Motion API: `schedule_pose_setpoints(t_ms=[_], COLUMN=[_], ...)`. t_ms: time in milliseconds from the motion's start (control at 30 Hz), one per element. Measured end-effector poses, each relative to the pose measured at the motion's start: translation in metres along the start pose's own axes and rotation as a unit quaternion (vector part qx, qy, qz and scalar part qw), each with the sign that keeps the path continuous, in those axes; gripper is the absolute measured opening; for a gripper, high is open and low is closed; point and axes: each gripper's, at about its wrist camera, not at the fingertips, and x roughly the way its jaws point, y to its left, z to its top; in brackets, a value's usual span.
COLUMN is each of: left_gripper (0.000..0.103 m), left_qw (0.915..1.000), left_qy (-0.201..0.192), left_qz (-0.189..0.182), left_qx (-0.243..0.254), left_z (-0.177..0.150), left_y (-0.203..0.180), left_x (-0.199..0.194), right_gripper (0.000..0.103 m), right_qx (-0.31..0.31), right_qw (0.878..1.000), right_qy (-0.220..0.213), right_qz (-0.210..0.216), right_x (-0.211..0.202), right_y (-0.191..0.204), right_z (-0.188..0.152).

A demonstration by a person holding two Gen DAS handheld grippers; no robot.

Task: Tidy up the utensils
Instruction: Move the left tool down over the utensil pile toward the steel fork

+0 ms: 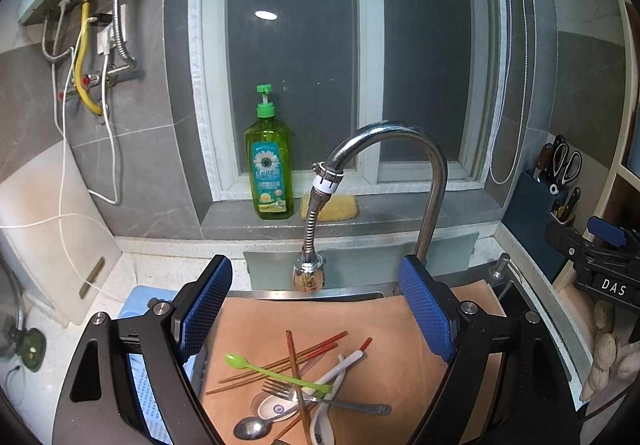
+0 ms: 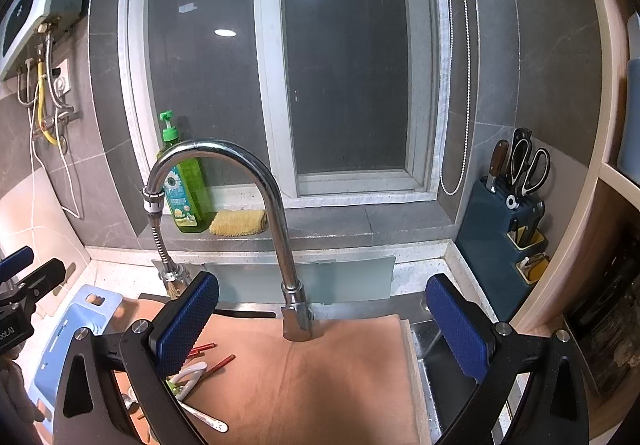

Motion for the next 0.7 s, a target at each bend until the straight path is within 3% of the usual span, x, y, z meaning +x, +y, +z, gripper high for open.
schedule_pose_setpoints(t_ms=[333,700], left_gripper=[0.085,0.085], left_qw=[0.9996,0.9922], left_qy=[0.026,0.099], left_qz=[0.006,0.056], left_qx=[-0.011,-0.051], left_z=[-0.012,-0.068], left_y=[0.012,0.055], left_x=[0.007,0.010], right_gripper=[0.102,0.102], right_qx=[-0.004,-0.025], right_qw=[0.999,0.987], right_qy=[0.028,0.117], right_qz=[0.020,0.111], right_x=[0.016,0.062], right_y=[0.006,0.029], right_z=[-0.010,-0.046])
